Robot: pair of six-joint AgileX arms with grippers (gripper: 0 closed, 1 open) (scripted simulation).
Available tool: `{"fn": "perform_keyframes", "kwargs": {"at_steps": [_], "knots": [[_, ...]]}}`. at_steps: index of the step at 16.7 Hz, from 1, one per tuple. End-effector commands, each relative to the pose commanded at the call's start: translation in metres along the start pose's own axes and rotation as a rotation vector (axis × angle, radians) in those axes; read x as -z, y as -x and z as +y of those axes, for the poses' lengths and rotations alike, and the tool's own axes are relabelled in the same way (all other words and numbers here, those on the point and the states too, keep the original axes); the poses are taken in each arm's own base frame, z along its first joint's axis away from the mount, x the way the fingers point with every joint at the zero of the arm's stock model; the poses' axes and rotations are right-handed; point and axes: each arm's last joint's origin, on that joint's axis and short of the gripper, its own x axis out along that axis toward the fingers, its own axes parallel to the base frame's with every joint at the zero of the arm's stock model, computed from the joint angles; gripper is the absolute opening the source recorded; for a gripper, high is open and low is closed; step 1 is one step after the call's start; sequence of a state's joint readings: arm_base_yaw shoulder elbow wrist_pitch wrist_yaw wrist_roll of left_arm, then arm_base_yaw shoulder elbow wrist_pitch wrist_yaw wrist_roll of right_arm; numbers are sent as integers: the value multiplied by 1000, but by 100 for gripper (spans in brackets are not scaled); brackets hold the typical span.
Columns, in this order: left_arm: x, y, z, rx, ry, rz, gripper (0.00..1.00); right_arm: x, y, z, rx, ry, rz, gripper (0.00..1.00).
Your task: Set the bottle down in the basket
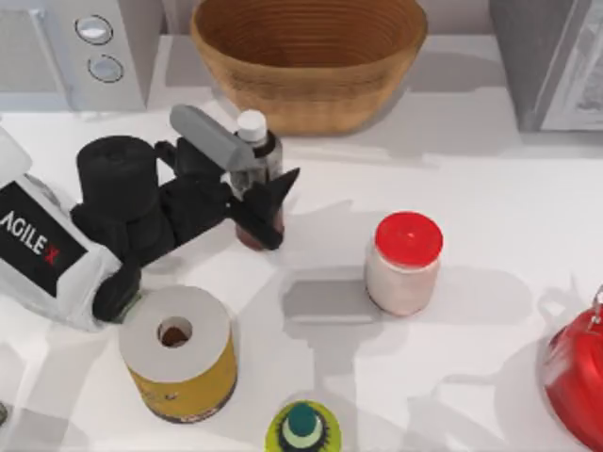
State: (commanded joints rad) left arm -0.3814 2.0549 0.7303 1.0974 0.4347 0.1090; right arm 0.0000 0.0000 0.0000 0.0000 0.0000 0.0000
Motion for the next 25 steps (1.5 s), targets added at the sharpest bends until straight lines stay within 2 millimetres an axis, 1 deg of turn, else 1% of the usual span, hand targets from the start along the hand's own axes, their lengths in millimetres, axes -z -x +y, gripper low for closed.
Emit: {"fn": "perform_keyframes", "kwargs": {"at_steps": [7, 10, 13, 16, 18, 20, 22, 24, 25], "knots": [[0, 1, 0, 0, -2, 0, 0, 0, 0, 0, 0, 0, 0, 100], [-12, 11, -3, 29, -37, -16, 0, 0, 0, 0, 0, 0, 0, 100], [-37, 39, -2, 54, -81, -50, 0, 0, 0, 0, 0, 0, 0, 100], [-64, 81, 0, 58, -95, -71, 0, 0, 0, 0, 0, 0, 0, 100], [-74, 110, -1, 56, -81, -65, 0, 0, 0, 0, 0, 0, 0, 100], [-77, 133, -2, 47, -51, -44, 0, 0, 0, 0, 0, 0, 0, 100], [-74, 150, -1, 25, -21, -18, 0, 0, 0, 0, 0, 0, 0, 100], [-70, 158, 0, 1, -2, -1, 0, 0, 0, 0, 0, 0, 0, 100], [-70, 159, 1, -2, -1, 1, 0, 0, 0, 0, 0, 0, 0, 100]]}}
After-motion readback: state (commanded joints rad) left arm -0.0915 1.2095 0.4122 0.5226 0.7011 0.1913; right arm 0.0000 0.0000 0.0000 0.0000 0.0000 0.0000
